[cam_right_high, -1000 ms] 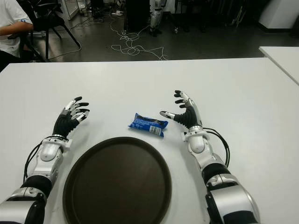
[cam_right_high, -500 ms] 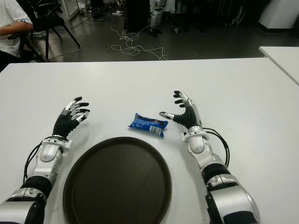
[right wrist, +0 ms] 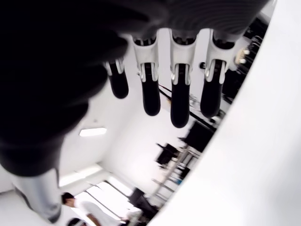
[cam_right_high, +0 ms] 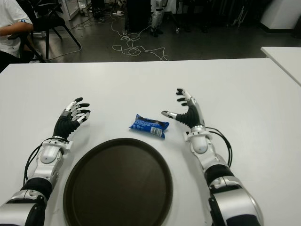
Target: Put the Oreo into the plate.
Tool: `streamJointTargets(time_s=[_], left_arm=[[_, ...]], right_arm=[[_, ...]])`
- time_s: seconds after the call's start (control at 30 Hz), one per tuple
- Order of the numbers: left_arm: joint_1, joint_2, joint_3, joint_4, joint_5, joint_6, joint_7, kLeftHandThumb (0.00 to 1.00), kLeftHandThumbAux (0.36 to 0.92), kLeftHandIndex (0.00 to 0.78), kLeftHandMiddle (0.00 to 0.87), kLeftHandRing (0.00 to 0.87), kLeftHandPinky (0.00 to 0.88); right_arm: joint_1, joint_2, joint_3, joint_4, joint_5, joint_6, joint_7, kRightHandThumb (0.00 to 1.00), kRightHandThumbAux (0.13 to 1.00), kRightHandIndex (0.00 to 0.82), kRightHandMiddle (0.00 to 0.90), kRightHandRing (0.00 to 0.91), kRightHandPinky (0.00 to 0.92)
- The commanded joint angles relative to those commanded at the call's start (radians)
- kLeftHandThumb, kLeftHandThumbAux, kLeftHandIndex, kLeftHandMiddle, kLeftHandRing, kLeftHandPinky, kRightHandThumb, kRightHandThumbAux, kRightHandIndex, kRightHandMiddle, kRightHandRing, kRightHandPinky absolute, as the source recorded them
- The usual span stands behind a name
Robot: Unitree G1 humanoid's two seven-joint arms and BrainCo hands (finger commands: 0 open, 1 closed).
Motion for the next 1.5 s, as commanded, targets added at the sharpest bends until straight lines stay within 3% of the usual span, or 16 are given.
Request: streamJointTargets(time_s=[0.17, 0.37, 0.53, 0.73, 0.87, 1.1, 1.23, 1.33, 1.5], left_arm=[[-0.005, -0.002, 0.003, 0.007, -0.002, 0.001, 0.002, 0.384, 0.707, 0.115, 0.248, 0.28, 0.311], [-0.006, 0.001, 0.001, 0.015, 0.003, -0.007, 0.008, 0.389, 0.706, 0.117, 0.251, 0.282, 0.311], [-0.001, 0.007, -0.006, 0.013, 0.017, -0.018, 0.016, 0.377, 0.717, 0.119, 0.25, 0.28, 0.308], [0.005, 0.009, -0.01, 0.006, 0.024, -0.022, 0.026, 0.36, 0.722, 0.122, 0.251, 0.278, 0.306], [0.006, 0.011, -0.009, 0.001, 0.024, -0.017, 0.027, 0.378, 0.726, 0.122, 0.253, 0.278, 0.305], [0.011, 0.016, -0.01, -0.013, 0.027, -0.014, 0.028, 0.386, 0.725, 0.125, 0.255, 0.279, 0.303], [0.02, 0.017, -0.011, -0.03, 0.028, -0.012, 0.025, 0.379, 0.727, 0.129, 0.258, 0.28, 0.301], [0.025, 0.017, -0.012, -0.043, 0.028, -0.009, 0.025, 0.378, 0.73, 0.131, 0.261, 0.282, 0.305], [0.034, 0.019, -0.016, -0.064, 0.036, -0.001, 0.033, 0.359, 0.722, 0.131, 0.261, 0.285, 0.306]], right_arm=[[0.022, -0.028, 0.028, -0.215, -0.072, 0.086, 0.025, 0.0, 0.734, 0.149, 0.223, 0.257, 0.273], [0.03, -0.095, 0.073, -0.398, -0.213, 0.201, 0.059, 0.0, 0.714, 0.127, 0.206, 0.228, 0.217], [-0.008, -0.146, 0.117, -0.588, -0.331, 0.395, 0.224, 0.0, 0.67, 0.102, 0.165, 0.174, 0.138], [-0.036, -0.173, 0.16, -0.711, -0.414, 0.533, 0.373, 0.0, 0.638, 0.092, 0.132, 0.132, 0.095], [-0.06, -0.161, 0.216, -0.811, -0.493, 0.637, 0.486, 0.0, 0.657, 0.093, 0.135, 0.131, 0.089], [-0.043, -0.157, 0.269, -0.872, -0.564, 0.719, 0.571, 0.0, 0.684, 0.112, 0.153, 0.149, 0.106], [-0.006, -0.107, 0.326, -0.892, -0.631, 0.795, 0.59, 0.0, 0.688, 0.138, 0.171, 0.17, 0.139], [0.003, -0.056, 0.372, -0.923, -0.706, 0.903, 0.651, 0.0, 0.695, 0.16, 0.19, 0.201, 0.204], [0.0, -0.019, 0.412, -0.891, -0.795, 0.99, 0.67, 0.0, 0.736, 0.206, 0.233, 0.271, 0.319]])
